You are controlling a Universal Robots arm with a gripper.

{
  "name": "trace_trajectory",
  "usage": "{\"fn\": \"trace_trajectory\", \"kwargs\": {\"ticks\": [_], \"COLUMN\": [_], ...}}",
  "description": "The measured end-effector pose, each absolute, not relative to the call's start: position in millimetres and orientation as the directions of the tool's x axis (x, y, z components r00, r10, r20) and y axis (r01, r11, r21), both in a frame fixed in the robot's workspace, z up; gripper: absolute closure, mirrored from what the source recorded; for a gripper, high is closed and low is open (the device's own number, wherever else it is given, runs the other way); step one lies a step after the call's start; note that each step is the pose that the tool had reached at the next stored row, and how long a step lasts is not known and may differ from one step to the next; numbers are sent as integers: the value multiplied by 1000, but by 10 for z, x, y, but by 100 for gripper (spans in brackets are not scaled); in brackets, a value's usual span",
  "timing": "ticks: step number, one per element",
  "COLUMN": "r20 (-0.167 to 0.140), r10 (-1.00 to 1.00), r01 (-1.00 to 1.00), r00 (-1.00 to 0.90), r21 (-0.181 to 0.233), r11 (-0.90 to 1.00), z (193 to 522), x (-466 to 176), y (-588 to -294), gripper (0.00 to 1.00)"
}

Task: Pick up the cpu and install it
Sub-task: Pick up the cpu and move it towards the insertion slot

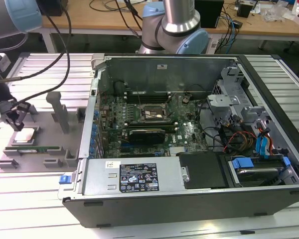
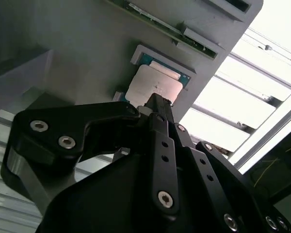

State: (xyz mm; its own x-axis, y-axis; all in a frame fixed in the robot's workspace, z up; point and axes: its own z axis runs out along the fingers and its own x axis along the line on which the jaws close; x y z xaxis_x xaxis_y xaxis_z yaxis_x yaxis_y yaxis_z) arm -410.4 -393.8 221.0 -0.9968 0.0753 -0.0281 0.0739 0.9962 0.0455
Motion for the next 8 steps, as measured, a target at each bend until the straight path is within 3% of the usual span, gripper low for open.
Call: {"fn": "trace_trajectory", "kwargs": {"ticks": [8], "r20": [-27], "r10": [75], "r01": [74], "r00": [-997], "r21": [45], "r11": [996], "z": [2150], "x": [-4061], "y": [-3951], "gripper": [89]}}
